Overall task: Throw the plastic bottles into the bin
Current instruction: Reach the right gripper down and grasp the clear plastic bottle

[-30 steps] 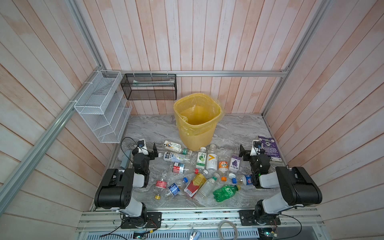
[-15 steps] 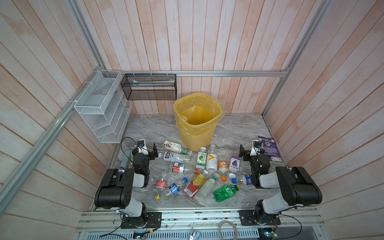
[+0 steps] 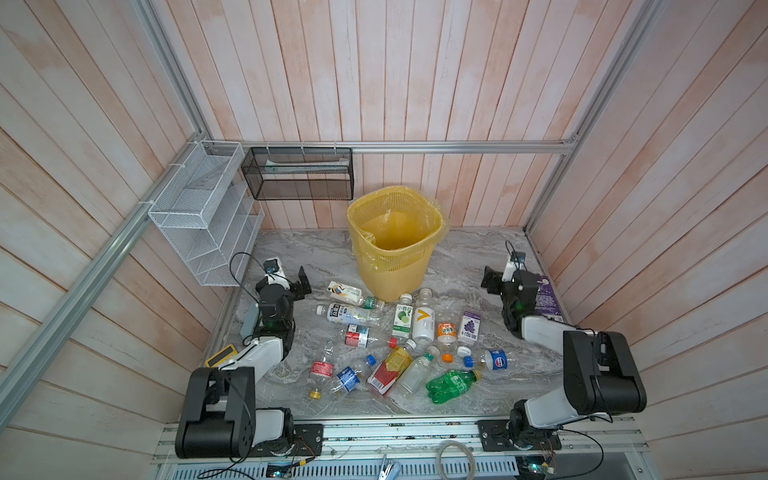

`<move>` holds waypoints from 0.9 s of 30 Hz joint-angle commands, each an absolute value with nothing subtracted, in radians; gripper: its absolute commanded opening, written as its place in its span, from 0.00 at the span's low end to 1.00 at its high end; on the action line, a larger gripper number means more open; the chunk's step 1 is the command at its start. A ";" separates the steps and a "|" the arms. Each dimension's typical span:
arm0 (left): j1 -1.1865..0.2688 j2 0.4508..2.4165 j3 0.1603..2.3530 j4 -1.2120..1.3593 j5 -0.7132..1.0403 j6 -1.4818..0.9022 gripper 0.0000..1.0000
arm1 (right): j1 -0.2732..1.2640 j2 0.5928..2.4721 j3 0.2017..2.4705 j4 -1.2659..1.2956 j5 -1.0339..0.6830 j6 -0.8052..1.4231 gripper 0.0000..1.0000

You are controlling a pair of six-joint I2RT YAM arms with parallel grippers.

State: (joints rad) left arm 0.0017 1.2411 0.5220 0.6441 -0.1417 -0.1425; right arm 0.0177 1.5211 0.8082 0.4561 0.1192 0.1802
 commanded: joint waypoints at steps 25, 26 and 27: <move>-0.192 1.157 0.708 0.251 -0.305 -0.140 1.00 | 0.016 0.834 0.671 -0.887 0.056 1.155 1.00; -0.192 1.154 0.708 0.245 -0.302 -0.140 1.00 | 0.017 0.827 0.654 -0.889 0.036 1.164 0.99; -0.193 1.154 0.710 0.240 -0.303 -0.138 1.00 | 0.017 0.820 0.639 -0.889 0.022 1.171 0.98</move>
